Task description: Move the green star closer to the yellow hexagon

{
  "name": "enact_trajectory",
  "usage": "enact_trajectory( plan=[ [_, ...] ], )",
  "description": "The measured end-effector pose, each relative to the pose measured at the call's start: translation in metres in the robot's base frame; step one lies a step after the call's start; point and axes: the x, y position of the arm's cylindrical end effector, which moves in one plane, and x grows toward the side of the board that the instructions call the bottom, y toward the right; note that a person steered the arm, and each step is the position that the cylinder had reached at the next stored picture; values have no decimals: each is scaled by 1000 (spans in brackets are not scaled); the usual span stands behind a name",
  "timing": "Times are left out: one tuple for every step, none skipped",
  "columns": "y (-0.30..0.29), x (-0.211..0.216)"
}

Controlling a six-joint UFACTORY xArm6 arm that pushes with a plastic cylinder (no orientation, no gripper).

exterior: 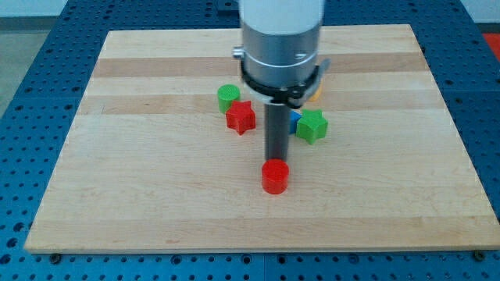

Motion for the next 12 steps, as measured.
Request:
enact_trajectory(
  plan=[
    [20, -26],
    [20, -26],
    [28, -21],
    [34, -15],
    [34, -48],
    [34, -55],
    [35, -48],
    [44, -32],
    [66, -15],
    [68, -24],
    [68, -24],
    [68, -39]
  ],
)
